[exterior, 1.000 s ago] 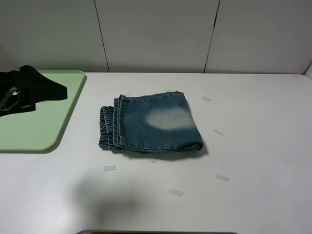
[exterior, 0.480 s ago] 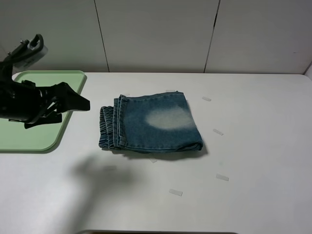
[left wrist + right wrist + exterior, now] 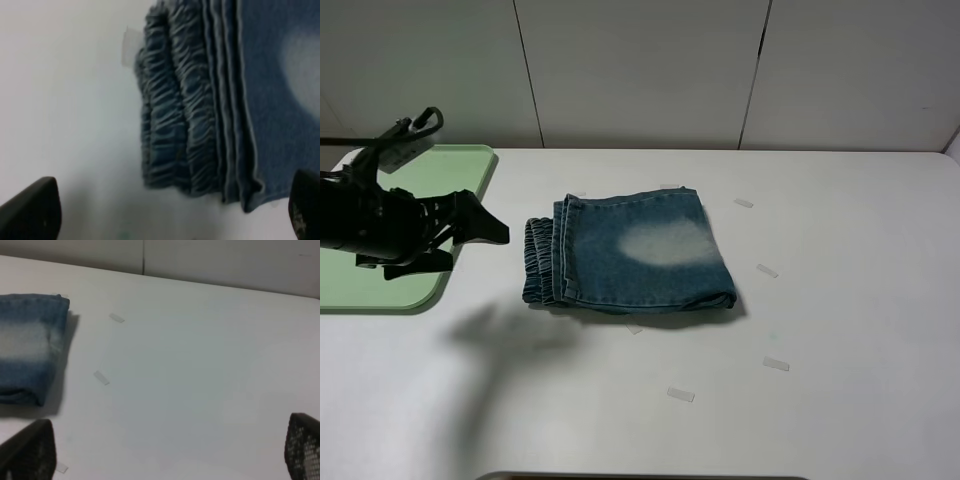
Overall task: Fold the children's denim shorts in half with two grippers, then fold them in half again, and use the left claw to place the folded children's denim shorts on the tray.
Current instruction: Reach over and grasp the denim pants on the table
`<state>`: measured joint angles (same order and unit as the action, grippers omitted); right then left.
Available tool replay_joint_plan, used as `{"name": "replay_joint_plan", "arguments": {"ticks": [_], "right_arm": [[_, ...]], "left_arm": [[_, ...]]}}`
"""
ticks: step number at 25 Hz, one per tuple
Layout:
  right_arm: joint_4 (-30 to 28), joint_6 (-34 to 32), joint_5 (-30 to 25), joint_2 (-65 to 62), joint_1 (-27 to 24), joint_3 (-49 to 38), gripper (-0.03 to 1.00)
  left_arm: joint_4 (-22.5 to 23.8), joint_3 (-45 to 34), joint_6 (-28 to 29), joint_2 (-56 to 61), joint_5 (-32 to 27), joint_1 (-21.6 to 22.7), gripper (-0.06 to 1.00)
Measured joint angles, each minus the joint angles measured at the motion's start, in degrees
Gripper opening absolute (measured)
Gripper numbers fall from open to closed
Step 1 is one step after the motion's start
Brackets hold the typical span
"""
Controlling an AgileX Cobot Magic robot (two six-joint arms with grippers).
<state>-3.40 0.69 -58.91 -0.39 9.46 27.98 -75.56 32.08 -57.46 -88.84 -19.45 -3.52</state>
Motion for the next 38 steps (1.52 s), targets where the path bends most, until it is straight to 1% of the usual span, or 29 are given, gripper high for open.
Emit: {"name": "replay_joint_plan", "arguments": {"ticks": [3, 8, 10, 16, 20, 27, 30, 32, 35, 38], "right_arm": [[-0.1, 0.0, 0.0, 0.0, 0.0, 0.0, 0.69], [-0.1, 0.0, 0.0, 0.0, 0.0, 0.0, 0.69], [-0.1, 0.0, 0.0, 0.0, 0.0, 0.0, 0.69], [-0.1, 0.0, 0.0, 0.0, 0.0, 0.0, 0.69], [-0.1, 0.0, 0.0, 0.0, 0.0, 0.0, 0.69], [-0.1, 0.0, 0.0, 0.0, 0.0, 0.0, 0.69], [-0.1, 0.0, 0.0, 0.0, 0.0, 0.0, 0.69], [-0.1, 0.0, 0.0, 0.0, 0.0, 0.0, 0.69], [-0.1, 0.0, 0.0, 0.0, 0.0, 0.0, 0.69], [-0.1, 0.0, 0.0, 0.0, 0.0, 0.0, 0.69]], "left_arm": [[-2.3, 2.0, -1.9, -3.9, -0.9, 0.0, 0.90], [-3.3, 4.9, -2.8, -9.4, -1.3, -0.1, 0.90], [-4.2, 6.4, -4.2, -11.4, -1.4, -0.2, 0.90], [-12.1, 10.5, -10.9, -17.5, -2.9, -3.6, 0.90], [-15.5, 12.2, -13.3, -20.9, -2.9, -6.2, 0.90], [-16.4, 13.9, -14.5, -24.5, -3.1, -8.1, 0.90], [-16.7, 15.3, -14.7, -25.9, -4.1, -9.3, 0.89], [-16.9, 16.3, -14.7, -26.8, -4.8, -10.2, 0.86], [-17.1, 17.1, -14.7, -27.9, -5.4, -11.2, 0.76], [-17.1, 17.1, -14.7, -28.4, -5.0, -11.4, 0.57]]}}
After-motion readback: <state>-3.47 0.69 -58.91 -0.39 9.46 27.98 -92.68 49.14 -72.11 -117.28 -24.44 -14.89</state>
